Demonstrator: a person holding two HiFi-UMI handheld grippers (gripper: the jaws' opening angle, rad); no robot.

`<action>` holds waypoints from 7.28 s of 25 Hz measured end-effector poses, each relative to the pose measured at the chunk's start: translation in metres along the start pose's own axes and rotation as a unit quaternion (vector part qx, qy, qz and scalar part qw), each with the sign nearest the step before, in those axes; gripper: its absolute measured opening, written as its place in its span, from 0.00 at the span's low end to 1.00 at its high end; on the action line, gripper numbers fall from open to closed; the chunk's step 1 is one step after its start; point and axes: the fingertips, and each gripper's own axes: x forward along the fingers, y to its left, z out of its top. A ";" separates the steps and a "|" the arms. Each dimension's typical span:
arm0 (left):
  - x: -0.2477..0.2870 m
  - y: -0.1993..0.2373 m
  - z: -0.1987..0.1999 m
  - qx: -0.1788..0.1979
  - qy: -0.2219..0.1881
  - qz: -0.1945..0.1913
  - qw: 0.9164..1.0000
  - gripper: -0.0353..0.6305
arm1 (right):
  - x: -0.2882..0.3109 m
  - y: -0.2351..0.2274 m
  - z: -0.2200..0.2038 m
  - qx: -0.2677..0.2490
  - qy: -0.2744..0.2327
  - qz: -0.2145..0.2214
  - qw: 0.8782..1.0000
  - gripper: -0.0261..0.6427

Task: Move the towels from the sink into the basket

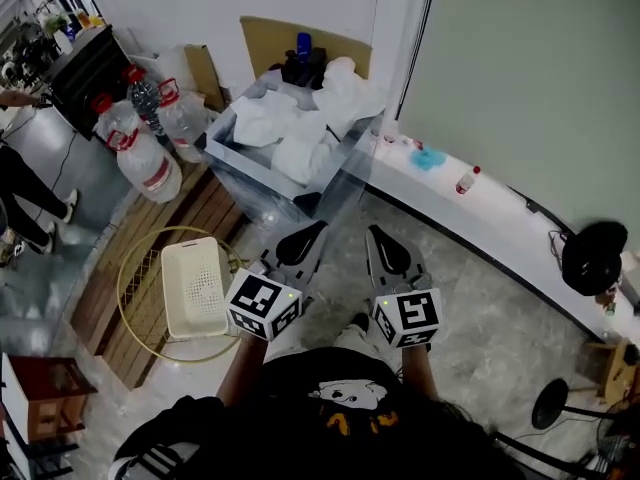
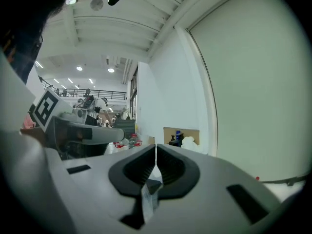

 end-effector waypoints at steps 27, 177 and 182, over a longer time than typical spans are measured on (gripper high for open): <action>0.169 0.065 -0.016 -0.008 0.036 0.090 0.995 0.07 | 0.115 -0.141 -0.031 0.049 0.038 0.100 0.993 0.05; -0.075 0.261 -0.072 -0.136 -0.022 0.564 0.814 0.07 | 0.449 0.156 -0.060 -0.220 0.079 0.575 0.784 0.37; -0.006 0.297 -0.061 -0.131 -0.004 0.534 0.835 0.07 | 0.537 0.060 -0.107 -0.238 0.136 0.490 0.827 0.46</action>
